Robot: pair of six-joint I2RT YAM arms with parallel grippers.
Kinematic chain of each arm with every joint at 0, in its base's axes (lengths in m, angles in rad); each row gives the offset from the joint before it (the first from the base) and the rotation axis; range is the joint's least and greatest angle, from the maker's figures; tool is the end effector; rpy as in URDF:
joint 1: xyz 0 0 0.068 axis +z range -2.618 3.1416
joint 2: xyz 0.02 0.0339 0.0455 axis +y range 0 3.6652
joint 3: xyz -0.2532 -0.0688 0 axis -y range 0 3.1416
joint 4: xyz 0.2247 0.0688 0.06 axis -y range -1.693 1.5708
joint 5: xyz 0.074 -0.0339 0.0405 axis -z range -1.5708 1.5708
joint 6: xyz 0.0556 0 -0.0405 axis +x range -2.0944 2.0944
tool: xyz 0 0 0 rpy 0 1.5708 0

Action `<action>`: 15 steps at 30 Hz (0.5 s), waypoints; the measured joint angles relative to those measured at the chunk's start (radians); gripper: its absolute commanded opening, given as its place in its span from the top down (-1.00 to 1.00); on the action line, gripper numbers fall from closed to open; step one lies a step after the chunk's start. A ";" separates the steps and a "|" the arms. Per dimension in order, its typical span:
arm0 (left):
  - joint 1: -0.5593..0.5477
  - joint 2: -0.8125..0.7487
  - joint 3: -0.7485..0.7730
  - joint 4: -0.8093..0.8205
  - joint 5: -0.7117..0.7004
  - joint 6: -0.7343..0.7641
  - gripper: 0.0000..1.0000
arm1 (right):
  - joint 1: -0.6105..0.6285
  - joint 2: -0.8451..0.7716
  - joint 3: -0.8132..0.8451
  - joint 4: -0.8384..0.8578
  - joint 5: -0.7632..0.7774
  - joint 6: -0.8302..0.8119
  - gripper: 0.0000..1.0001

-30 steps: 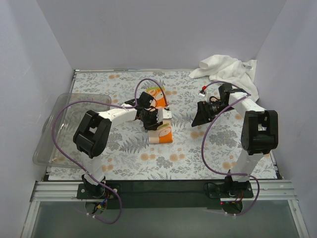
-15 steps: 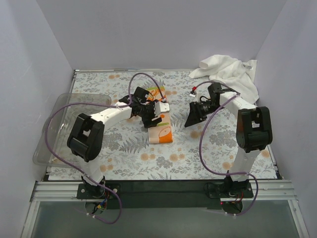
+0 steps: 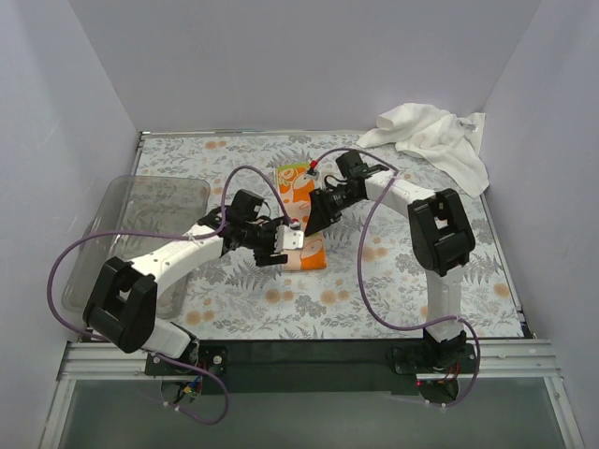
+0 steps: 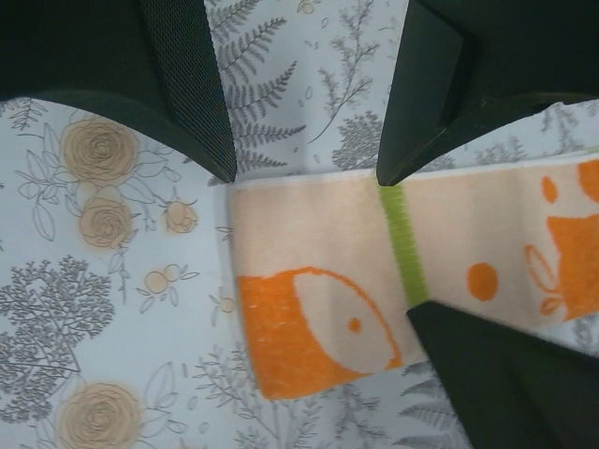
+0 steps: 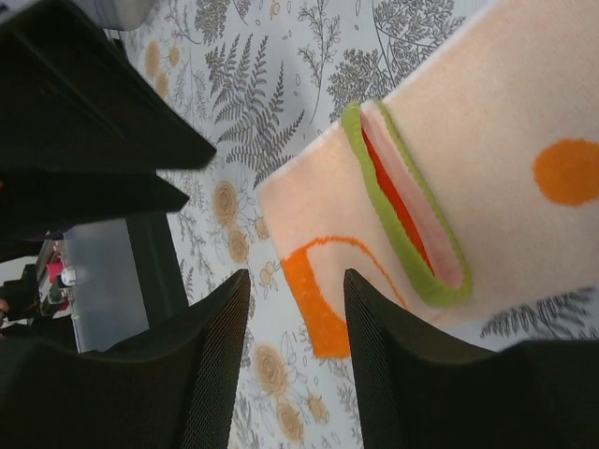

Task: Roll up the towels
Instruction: Fold the towel, then roll the towel

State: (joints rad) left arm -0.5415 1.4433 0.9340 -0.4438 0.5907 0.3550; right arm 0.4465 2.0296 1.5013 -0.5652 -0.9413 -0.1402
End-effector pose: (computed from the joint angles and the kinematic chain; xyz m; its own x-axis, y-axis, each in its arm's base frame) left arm 0.2264 -0.1723 0.2095 -0.4102 0.5836 -0.7009 0.9034 0.3654 -0.2244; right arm 0.3463 0.2156 0.1843 -0.7110 -0.4316 -0.5552 -0.6953 0.3134 0.6467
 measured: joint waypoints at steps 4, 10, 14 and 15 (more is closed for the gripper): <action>-0.061 0.000 -0.061 0.018 -0.013 0.027 -0.14 | 0.040 0.075 0.008 0.061 0.005 0.047 0.19; -0.162 0.009 -0.151 0.110 -0.076 0.057 -0.12 | 0.037 0.163 0.005 0.094 0.048 0.082 0.23; -0.196 0.059 -0.164 0.177 -0.122 0.056 -0.07 | 0.033 0.167 -0.005 0.109 0.040 0.085 0.23; -0.197 0.076 -0.164 0.195 -0.135 0.055 -0.03 | 0.032 0.166 -0.013 0.118 0.033 0.085 0.24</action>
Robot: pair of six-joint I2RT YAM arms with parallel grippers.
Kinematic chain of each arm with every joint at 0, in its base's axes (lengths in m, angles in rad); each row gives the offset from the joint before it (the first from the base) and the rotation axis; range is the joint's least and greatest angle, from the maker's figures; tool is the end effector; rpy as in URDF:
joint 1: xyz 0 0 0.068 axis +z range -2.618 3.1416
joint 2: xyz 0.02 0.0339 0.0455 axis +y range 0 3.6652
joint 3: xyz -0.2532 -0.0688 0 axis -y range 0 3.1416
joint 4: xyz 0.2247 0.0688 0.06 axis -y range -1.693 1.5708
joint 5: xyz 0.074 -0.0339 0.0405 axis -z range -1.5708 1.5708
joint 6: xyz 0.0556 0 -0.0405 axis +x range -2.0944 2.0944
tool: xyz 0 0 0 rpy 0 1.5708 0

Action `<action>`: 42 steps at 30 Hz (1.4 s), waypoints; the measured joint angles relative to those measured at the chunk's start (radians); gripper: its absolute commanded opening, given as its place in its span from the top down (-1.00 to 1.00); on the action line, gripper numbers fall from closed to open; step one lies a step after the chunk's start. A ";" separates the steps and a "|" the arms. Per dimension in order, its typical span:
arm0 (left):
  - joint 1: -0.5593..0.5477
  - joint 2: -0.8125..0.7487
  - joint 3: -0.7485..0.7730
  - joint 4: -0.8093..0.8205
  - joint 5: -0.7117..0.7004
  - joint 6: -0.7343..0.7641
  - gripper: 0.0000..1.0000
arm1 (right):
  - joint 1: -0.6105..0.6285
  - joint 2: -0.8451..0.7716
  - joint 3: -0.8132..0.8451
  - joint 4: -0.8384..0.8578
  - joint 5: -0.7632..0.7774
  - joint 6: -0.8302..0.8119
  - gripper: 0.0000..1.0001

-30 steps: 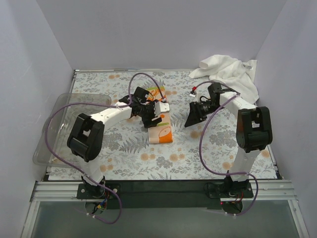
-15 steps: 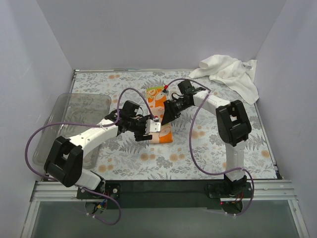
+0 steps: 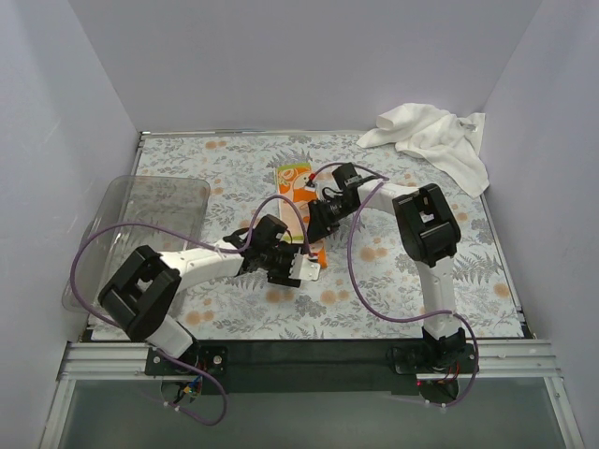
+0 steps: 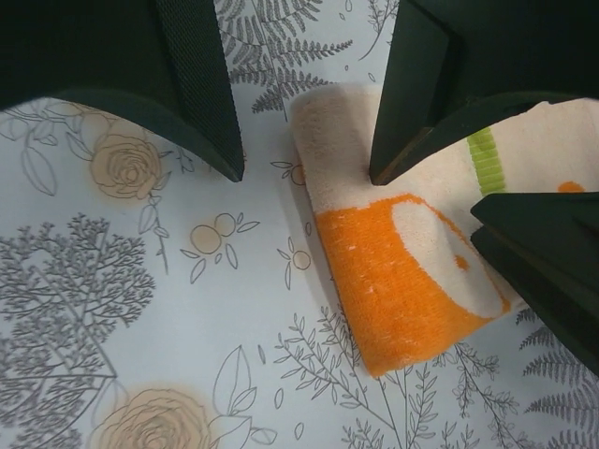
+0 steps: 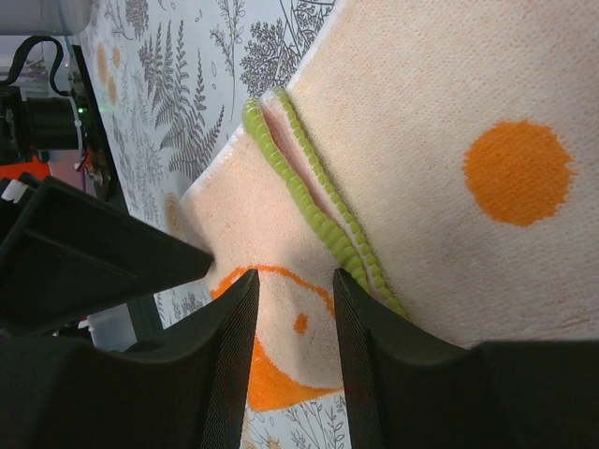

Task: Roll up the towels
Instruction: Roll the towel

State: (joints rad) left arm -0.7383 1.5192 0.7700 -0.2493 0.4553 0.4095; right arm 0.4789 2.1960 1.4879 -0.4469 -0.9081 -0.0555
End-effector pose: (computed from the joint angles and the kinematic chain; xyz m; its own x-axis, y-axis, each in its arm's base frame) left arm 0.1902 -0.2062 0.1531 -0.2596 0.7197 -0.6440 0.9636 0.2371 -0.1235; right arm 0.3540 0.2332 0.1193 -0.7792 -0.4430 -0.4433 -0.6103 0.3753 0.6976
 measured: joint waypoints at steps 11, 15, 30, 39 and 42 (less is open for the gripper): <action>0.000 0.078 0.014 0.037 -0.025 -0.012 0.81 | -0.006 -0.034 -0.068 0.037 -0.032 -0.009 0.06; 0.000 0.078 0.074 -0.061 0.038 -0.042 0.93 | -0.005 -0.100 -0.108 0.011 -0.025 -0.037 -0.39; 0.130 0.201 0.303 -0.383 0.325 -0.237 0.89 | -0.117 -0.408 -0.222 -0.135 0.045 -0.206 -0.48; 0.211 0.340 0.467 -0.449 0.413 -0.287 0.84 | -0.113 -0.407 -0.241 -0.163 0.034 -0.234 -0.43; 0.228 0.381 0.500 -0.456 0.427 -0.297 0.84 | -0.113 -0.407 -0.241 -0.163 0.029 -0.241 -0.42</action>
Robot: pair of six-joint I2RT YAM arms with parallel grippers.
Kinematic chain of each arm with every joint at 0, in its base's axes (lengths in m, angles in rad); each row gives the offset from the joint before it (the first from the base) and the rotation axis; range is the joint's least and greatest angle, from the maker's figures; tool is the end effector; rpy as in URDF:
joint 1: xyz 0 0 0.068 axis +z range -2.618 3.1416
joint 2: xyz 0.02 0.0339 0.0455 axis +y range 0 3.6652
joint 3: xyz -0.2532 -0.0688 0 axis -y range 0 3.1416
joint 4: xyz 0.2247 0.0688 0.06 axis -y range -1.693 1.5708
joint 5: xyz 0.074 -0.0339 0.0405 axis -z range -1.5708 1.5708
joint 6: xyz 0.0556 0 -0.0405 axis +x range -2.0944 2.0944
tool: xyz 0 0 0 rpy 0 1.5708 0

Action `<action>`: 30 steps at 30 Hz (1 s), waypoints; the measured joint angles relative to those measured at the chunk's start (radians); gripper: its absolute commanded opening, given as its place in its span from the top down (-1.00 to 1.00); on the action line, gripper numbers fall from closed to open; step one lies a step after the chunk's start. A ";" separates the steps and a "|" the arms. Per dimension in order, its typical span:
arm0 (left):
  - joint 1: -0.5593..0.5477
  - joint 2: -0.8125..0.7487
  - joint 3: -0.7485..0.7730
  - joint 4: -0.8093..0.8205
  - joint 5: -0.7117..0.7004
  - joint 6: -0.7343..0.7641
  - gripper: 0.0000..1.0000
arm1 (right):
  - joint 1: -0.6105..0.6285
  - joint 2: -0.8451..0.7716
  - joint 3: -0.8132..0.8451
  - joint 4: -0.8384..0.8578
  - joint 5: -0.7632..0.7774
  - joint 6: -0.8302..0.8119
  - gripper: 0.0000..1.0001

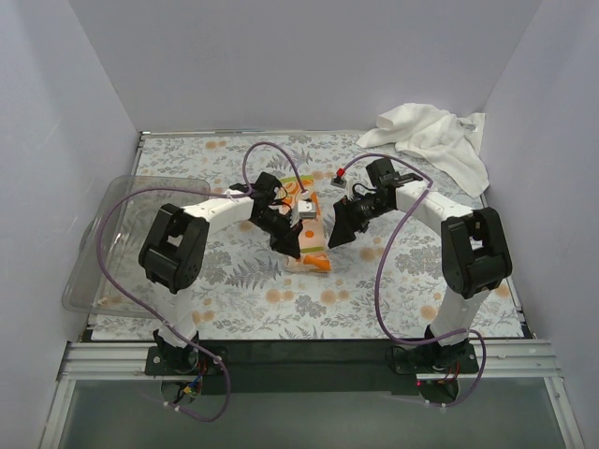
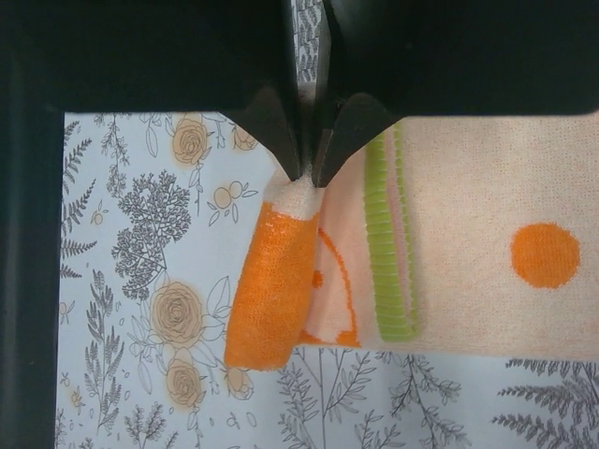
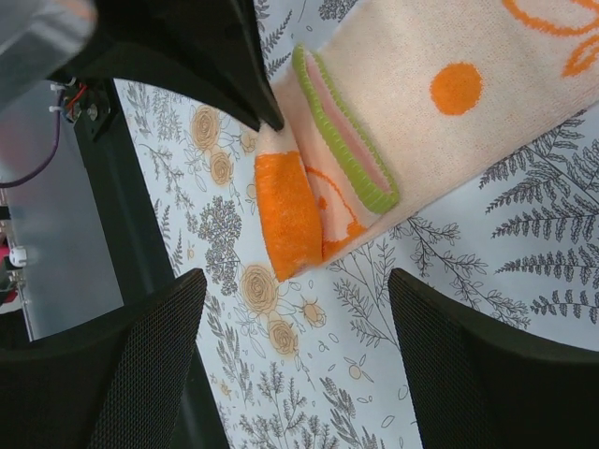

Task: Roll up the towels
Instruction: Roll the towel

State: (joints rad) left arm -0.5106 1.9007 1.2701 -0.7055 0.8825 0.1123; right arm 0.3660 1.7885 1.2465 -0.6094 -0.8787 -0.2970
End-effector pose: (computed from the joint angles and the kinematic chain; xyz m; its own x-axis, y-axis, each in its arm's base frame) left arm 0.2794 -0.2057 0.1627 -0.7908 0.5246 -0.3153 0.5593 0.4102 -0.7204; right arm 0.3047 0.1626 0.1962 -0.6630 -0.4541 -0.5952 -0.7479 0.3668 0.5532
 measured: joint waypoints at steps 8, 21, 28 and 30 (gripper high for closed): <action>0.065 0.122 0.028 -0.003 0.018 -0.028 0.81 | 0.004 0.000 0.000 0.001 -0.021 -0.021 -0.30; 0.083 0.137 0.042 -0.010 0.027 -0.043 0.75 | 0.119 0.014 -0.074 0.188 -0.016 0.101 0.09; 0.084 0.137 0.042 -0.009 0.027 -0.051 0.64 | 0.133 0.150 -0.062 0.285 -0.011 0.178 0.30; 0.084 0.137 0.042 -0.009 0.027 -0.056 0.50 | 0.137 0.188 -0.054 0.296 0.002 0.189 0.42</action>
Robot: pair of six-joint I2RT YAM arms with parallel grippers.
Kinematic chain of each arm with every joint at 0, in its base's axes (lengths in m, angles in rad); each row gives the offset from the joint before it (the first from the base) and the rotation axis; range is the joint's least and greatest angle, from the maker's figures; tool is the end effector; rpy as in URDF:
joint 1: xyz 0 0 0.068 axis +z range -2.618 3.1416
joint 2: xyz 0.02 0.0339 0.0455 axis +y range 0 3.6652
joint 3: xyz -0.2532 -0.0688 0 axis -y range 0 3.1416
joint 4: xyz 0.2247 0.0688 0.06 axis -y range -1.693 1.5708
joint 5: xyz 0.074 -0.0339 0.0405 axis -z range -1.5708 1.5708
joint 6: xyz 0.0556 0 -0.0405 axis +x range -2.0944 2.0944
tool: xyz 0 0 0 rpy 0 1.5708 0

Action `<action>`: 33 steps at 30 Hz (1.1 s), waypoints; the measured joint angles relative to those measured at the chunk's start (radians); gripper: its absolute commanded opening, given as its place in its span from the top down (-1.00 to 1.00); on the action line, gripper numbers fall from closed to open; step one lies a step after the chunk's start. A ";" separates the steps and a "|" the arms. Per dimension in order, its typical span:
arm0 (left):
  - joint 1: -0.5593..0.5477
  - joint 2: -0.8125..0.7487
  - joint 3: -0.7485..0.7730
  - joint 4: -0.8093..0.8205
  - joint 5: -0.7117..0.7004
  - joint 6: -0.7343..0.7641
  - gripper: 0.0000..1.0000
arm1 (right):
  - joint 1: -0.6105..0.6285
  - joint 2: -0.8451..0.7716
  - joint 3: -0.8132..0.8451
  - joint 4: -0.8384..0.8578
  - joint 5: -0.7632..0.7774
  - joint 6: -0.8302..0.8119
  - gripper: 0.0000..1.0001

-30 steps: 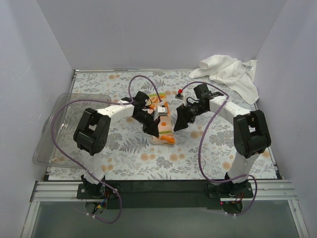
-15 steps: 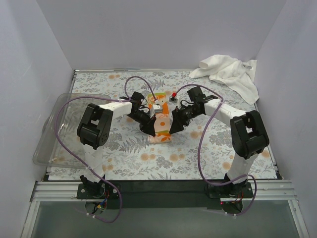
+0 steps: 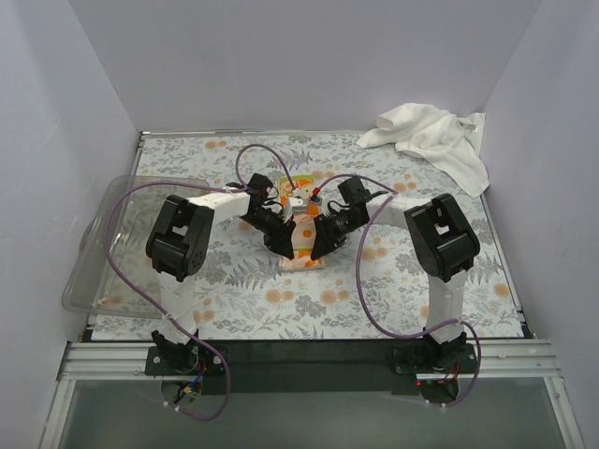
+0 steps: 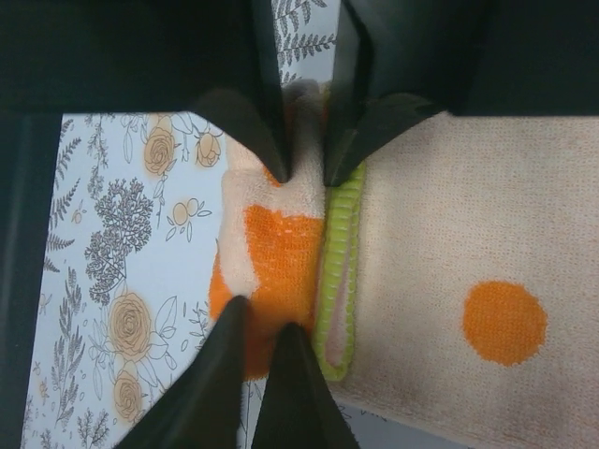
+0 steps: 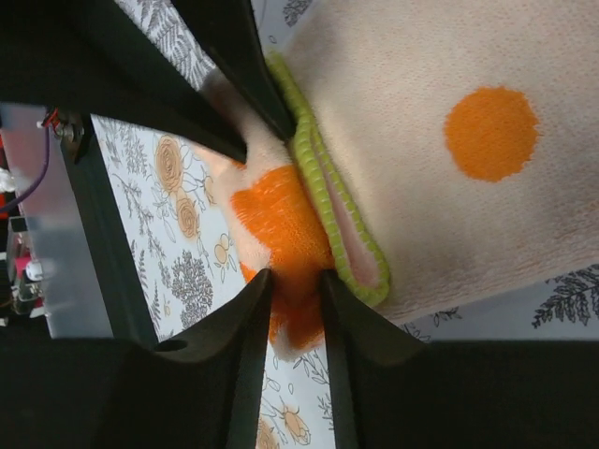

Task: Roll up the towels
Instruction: Roll the towel

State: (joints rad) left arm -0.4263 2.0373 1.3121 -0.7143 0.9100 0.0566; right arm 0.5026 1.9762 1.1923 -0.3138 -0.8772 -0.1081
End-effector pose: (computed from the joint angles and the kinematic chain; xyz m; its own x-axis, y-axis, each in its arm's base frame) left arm 0.3060 -0.1872 0.1283 -0.8815 0.4385 -0.1750 0.3984 0.4921 -0.7740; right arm 0.3048 0.2163 0.1325 -0.7092 -0.4685 -0.5268 -0.6956 0.3429 0.6313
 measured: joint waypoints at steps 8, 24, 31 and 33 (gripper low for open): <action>0.011 -0.073 -0.042 0.014 -0.037 0.022 0.03 | 0.021 0.037 0.036 0.006 0.060 0.032 0.61; -0.189 -0.534 -0.476 0.389 -0.332 0.262 -0.18 | 0.031 0.094 0.097 -0.020 0.040 0.047 0.66; -0.233 -0.523 -0.528 0.515 -0.427 0.333 -0.07 | 0.029 0.108 0.108 -0.026 0.019 0.050 0.66; -0.232 -0.509 -0.529 0.542 -0.441 0.349 -0.01 | 0.029 0.110 0.108 -0.026 0.016 0.050 0.66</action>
State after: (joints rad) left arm -0.6586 1.5288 0.7830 -0.1719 0.4690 0.4061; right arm 0.5320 2.0861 1.3003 -0.3393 -0.8616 -0.0578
